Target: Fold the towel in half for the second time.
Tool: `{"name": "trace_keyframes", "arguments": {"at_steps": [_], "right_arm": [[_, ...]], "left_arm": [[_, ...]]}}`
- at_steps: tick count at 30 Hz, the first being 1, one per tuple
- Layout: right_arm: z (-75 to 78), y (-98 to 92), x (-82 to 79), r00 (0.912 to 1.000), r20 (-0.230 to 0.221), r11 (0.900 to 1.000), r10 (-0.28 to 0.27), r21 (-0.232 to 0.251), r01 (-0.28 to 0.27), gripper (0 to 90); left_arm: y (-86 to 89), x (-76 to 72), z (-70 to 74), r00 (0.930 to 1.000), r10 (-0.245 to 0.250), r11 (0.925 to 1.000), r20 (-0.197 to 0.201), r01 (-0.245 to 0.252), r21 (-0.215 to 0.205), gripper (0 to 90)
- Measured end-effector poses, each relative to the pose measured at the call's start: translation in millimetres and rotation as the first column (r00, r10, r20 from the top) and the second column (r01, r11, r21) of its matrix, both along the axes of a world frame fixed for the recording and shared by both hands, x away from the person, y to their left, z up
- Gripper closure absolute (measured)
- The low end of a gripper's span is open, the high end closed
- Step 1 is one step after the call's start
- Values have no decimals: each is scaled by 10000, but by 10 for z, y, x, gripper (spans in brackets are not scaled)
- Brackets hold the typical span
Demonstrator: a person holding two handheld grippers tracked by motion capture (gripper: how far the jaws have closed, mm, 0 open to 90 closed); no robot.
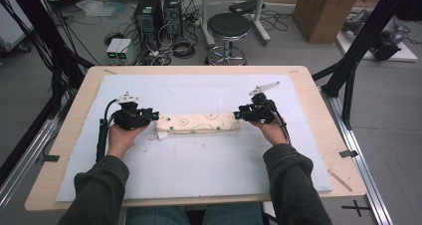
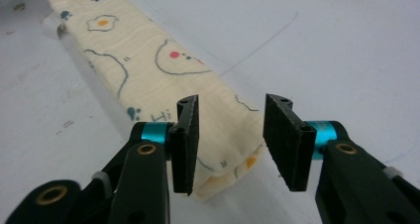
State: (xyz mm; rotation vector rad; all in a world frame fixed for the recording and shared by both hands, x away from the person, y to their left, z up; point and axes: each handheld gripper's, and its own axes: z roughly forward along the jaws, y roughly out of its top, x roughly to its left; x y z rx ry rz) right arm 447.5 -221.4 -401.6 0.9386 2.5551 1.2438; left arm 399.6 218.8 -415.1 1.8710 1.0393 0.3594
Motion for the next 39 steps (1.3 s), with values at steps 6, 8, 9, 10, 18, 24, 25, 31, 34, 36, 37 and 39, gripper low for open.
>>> {"name": "trace_keyframes", "arguments": {"at_steps": [6, 8, 9, 10, 18, 24, 25, 31, 34, 36, 37, 39], "right_arm": [[-35, 142, -66, 9989, -136, 9977, 457, -488, -463, 596], [-64, 195, -79, 9979, -166, 9941, 634, -868, -646, 597], [-77, 215, -85, 9973, -211, 9925, 702, -988, -719, 596], [-93, 227, -81, 9967, -197, 9908, 792, -1081, -808, 596], [-167, 222, -86, 9961, -501, 9855, 725, -1498, -793, 592], [-213, 236, -82, 9958, -610, 9837, 685, -1622, -777, 593], [-217, 238, -82, 9956, -632, 9842, 685, -1591, -778, 593], [-224, 248, -91, 9959, -601, 9839, 674, -1616, -764, 593], [-228, 245, -95, 9962, -563, 9840, 665, -1619, -748, 595], [-235, 250, -96, 9966, -530, 9842, 631, -1624, -710, 595], [-232, 251, -96, 9967, -518, 9839, 628, -1644, -706, 595], [-222, 255, -98, 9968, -490, 9841, 627, -1634, -699, 590]], "left_arm": [[-121, -58, -90, 9948, -929, 9943, -424, 950, 493, 690], [-126, -70, -129, 9931, -1051, 9917, -525, 1086, 684, 697], [-125, -78, -146, 9929, -1045, 9916, -569, 1084, 701, 702], [-122, -80, -158, 9925, -1047, 9910, -628, 1095, 772, 705], [-152, -84, -201, 9908, -1136, 9868, -734, 1211, 1077, 688], [-173, -90, -206, 9913, -1130, 9842, -678, 1211, 1294, 678], [-173, -87, -210, 9912, -1147, 9845, -665, 1223, 1256, 677], [-173, -85, -214, 9912, -1133, 9847, -684, 1212, 1253, 675], [-174, -83, -217, 9911, -1148, 9844, -672, 1226, 1265, 674], [-180, -85, -215, 9913, -1135, 9842, -668, 1214, 1290, 671], [-183, -86, -214, 9916, -1115, 9845, -658, 1192, 1287, 668], [-183, -88, -208, 9916, -1119, 9851, -644, 1193, 1242, 659]]}}
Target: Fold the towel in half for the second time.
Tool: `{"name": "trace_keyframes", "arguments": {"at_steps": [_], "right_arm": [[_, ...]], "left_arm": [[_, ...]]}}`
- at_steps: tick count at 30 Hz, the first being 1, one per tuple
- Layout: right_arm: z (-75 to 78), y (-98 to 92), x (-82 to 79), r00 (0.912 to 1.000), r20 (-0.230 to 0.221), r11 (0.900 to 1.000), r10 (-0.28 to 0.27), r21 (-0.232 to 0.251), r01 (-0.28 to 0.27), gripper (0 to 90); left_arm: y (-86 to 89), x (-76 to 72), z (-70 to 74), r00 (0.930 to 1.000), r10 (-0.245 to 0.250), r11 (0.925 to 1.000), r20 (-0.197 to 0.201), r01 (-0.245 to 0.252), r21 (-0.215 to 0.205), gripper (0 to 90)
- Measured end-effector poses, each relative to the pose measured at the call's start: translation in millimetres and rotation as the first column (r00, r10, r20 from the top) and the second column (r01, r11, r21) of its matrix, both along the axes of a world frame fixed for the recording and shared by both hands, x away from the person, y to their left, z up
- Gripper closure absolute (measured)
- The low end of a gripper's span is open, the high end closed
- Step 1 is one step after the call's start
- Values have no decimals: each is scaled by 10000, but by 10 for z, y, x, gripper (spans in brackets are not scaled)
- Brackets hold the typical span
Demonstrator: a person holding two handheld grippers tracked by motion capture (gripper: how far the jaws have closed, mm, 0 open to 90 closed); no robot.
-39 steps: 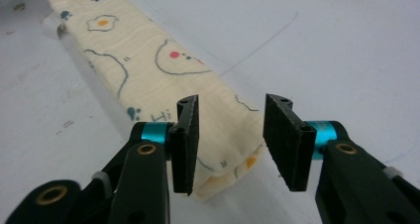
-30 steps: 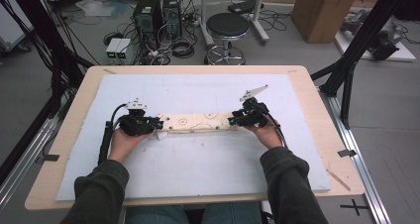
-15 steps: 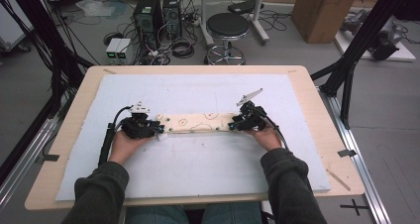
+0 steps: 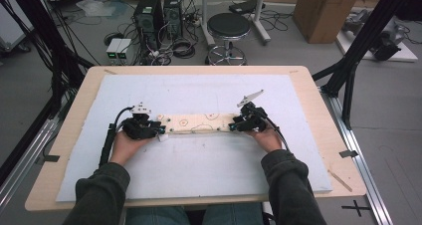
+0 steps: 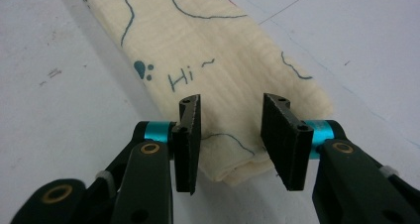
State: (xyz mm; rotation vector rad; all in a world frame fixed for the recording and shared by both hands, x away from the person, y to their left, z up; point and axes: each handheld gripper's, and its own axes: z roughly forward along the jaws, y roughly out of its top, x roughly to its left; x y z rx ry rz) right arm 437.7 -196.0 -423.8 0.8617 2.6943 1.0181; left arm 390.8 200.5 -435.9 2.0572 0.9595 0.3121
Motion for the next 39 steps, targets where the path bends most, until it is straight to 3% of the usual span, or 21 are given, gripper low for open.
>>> {"name": "trace_keyframes", "arguments": {"at_steps": [9, 15, 22, 39], "right_arm": [[136, -43, -26, 9994, 242, 9976, -247, 649, 231, 516], [202, -77, -48, 9984, 314, 9931, -476, 1089, 439, 454], [331, -152, -110, 9953, 506, 9836, -829, 1644, 736, 384], [545, -344, -310, 9880, 738, 9661, -1361, 2309, 1158, 247]], "left_arm": [[72, -62, 138, 9987, 191, 9965, 463, -153, -816, 595], [98, -118, 218, 9978, 311, 9932, 594, -241, -1141, 557], [101, -217, 325, 9969, 178, 9919, 772, -79, -1267, 507], [187, -429, 520, 9944, 201, 9913, 1042, -63, -1313, 412]]}}
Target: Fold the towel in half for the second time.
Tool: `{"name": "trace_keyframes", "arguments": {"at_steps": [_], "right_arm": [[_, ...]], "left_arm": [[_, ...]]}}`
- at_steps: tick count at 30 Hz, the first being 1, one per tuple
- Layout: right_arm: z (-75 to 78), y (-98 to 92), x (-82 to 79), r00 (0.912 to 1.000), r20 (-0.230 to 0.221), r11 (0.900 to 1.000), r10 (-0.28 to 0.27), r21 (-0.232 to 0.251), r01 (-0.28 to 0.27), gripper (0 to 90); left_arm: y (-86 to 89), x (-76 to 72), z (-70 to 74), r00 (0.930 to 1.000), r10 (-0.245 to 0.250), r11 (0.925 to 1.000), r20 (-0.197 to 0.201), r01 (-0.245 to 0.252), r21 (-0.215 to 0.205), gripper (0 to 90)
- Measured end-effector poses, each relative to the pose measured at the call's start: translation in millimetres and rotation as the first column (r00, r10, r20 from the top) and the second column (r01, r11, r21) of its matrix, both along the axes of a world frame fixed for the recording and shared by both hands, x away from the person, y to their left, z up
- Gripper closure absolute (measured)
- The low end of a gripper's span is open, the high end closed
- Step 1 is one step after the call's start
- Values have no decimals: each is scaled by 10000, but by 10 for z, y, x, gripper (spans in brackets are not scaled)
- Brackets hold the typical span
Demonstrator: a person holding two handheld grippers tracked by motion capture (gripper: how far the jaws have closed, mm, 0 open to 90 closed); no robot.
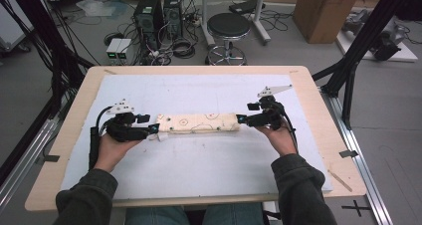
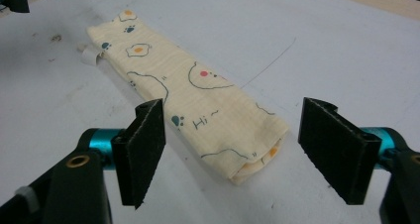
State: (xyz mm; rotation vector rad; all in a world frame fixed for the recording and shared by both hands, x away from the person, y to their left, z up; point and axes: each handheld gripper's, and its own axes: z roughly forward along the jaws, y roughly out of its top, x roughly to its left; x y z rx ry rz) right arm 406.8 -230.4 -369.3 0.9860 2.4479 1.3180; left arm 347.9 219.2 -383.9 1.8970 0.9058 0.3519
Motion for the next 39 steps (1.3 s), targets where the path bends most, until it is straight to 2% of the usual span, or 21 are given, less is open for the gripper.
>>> {"name": "trace_keyframes", "arguments": {"at_steps": [6, 11, 14, 23, 30, 39], "right_arm": [[19, -3, -52, 10000, -46, 9999, -82, -93, 81, 180], [47, -4, -81, 9998, 204, 10000, -31, -56, 33, 171], [47, 8, -92, 9998, 149, 9998, -124, -123, 126, 140], [64, 27, -140, 9996, 265, 9998, -96, -153, 100, 126], [-36, -21, -236, 9992, 371, 9998, -167, -75, 170, 126], [-108, -125, -324, 9991, 336, 9995, -259, 163, 254, 126]], "left_arm": [[6, -45, 29, 10000, -17, 10000, 32, 18, -36, 368], [-8, -68, 38, 10000, -73, 10000, 65, 73, 18, 331], [-17, -69, 36, 9999, -102, 9999, 85, 101, 58, 312], [-44, -112, 52, 9997, -185, 9997, 156, 183, 158, 287], [-72, -172, 75, 9989, -376, 9991, 270, 370, 206, 286], [-33, -242, 7, 9990, -197, 9998, 403, 194, 87, 283]]}}
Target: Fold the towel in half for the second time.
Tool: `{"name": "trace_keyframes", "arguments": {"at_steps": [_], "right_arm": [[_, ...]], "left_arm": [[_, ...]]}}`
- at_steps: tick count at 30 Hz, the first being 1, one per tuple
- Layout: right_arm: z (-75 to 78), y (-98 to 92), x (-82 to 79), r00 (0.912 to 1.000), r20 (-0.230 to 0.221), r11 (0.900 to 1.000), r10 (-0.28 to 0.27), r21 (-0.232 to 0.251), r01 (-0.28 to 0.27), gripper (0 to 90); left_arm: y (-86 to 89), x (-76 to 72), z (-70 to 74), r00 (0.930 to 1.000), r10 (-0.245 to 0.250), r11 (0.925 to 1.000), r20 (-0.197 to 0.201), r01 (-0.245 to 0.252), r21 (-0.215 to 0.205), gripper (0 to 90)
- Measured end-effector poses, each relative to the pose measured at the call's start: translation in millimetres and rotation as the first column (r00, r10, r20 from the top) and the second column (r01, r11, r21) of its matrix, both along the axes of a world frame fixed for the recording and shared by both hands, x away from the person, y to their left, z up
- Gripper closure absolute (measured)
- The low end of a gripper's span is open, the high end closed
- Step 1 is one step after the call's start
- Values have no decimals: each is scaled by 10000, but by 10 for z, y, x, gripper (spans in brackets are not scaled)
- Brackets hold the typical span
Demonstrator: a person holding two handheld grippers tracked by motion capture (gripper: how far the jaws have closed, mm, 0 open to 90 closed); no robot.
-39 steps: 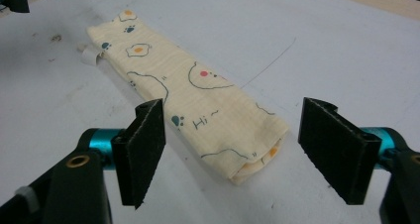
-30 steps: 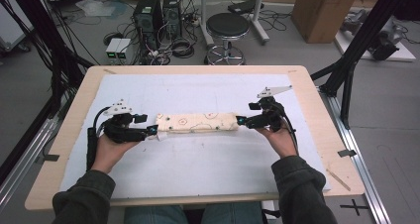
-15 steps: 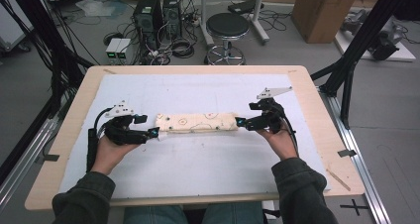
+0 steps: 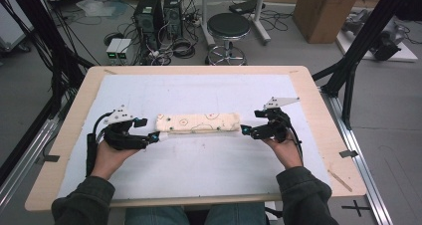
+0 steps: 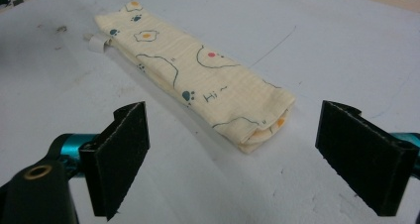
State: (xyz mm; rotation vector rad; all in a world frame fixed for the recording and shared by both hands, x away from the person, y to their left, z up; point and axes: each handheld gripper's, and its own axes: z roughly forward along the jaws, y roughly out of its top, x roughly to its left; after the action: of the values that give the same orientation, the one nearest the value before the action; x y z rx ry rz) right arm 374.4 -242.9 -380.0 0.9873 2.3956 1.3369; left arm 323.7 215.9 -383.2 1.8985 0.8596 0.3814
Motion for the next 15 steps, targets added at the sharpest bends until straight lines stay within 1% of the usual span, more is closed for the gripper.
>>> {"name": "trace_keyframes", "arguments": {"at_steps": [4, 6, 7, 10, 11, 15], "right_arm": [[-27, -31, -37, 10000, 61, 10000, -10, -2, 10, 126], [-40, -44, -63, 10000, 53, 10000, -33, 24, 33, 126], [-47, -50, -75, 10000, 69, 10000, -59, 28, 59, 126], [-80, -69, -106, 9999, 118, 9999, -93, 78, 92, 126], [-89, -74, -119, 9999, 96, 10000, -87, 6, 87, 126], [-131, -87, -162, 9999, 113, 10000, -66, 61, 65, 126]], "left_arm": [[11, -31, -45, 10000, 5, 10000, -23, -5, -43, 283], [19, -45, -65, 10000, 9, 10000, -27, -8, 67, 282], [20, -57, -77, 10000, 56, 10000, -10, -56, 16, 282], [37, -83, -107, 10000, 54, 10000, -64, -53, 75, 282], [43, -91, -120, 9999, 80, 10000, -72, -80, 58, 282], [71, -127, -158, 9998, 137, 9999, -140, -137, -1, 280]]}}
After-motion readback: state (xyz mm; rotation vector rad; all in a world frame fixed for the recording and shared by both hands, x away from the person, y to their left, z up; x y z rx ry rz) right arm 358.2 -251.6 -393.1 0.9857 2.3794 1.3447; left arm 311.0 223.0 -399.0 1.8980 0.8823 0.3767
